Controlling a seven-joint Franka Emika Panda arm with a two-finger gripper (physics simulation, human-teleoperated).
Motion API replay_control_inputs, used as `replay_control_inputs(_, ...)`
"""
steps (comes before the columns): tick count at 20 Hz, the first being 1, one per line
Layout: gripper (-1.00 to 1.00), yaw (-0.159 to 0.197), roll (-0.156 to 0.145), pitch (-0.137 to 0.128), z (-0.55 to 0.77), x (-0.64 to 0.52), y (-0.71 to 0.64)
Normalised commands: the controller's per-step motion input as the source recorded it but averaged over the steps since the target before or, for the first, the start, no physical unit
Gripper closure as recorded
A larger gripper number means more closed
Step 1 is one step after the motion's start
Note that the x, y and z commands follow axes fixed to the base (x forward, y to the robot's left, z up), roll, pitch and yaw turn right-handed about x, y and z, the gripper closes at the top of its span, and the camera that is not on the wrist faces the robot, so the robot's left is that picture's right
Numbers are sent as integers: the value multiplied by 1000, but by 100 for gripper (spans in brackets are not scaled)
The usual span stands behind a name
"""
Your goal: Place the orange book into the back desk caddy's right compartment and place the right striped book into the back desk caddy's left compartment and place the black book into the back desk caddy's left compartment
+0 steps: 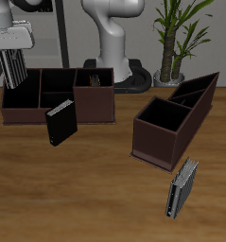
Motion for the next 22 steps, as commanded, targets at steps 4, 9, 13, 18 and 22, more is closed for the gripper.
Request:
replay_control_inputs(4,100,45,-3,5,-149,-71,27)
replay_control_inputs(9,100,-16,-14,33,-169,-3,-111)
replay_control_inputs(13,100,-6,20,33,-211,-27,-6)
replay_control_inputs(18,100,0,16,28,-136,-26,110)
replay_control_inputs(22,100,-14,-2,17,-65,8,12)
